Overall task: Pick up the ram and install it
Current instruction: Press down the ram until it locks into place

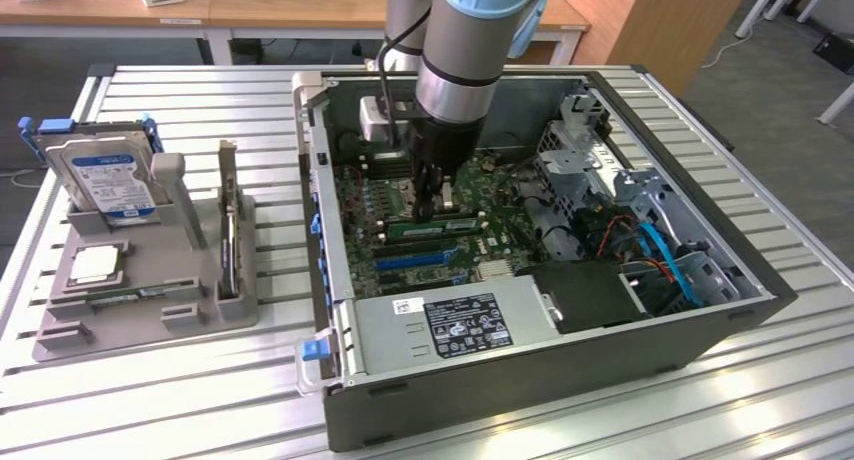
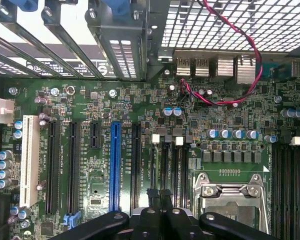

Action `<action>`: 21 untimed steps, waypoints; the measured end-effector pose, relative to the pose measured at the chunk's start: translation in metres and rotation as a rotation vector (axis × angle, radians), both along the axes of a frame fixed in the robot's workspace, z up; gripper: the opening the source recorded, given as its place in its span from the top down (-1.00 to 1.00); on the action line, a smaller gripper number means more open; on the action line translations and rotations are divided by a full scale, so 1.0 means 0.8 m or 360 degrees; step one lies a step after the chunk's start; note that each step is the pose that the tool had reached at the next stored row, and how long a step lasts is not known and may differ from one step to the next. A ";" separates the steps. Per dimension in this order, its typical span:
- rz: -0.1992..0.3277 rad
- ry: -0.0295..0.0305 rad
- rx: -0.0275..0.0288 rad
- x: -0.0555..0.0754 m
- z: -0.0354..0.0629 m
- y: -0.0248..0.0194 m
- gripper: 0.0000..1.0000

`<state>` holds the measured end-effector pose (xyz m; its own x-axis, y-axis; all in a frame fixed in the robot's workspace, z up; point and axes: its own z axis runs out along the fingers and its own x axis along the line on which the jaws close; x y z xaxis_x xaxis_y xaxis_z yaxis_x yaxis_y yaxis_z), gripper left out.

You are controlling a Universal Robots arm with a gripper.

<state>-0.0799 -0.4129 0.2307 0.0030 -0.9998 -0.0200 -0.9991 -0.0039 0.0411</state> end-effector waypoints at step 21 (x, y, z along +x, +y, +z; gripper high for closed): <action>0.0000 -0.00002 0.00005 0.000 -0.006 0.0001 0.79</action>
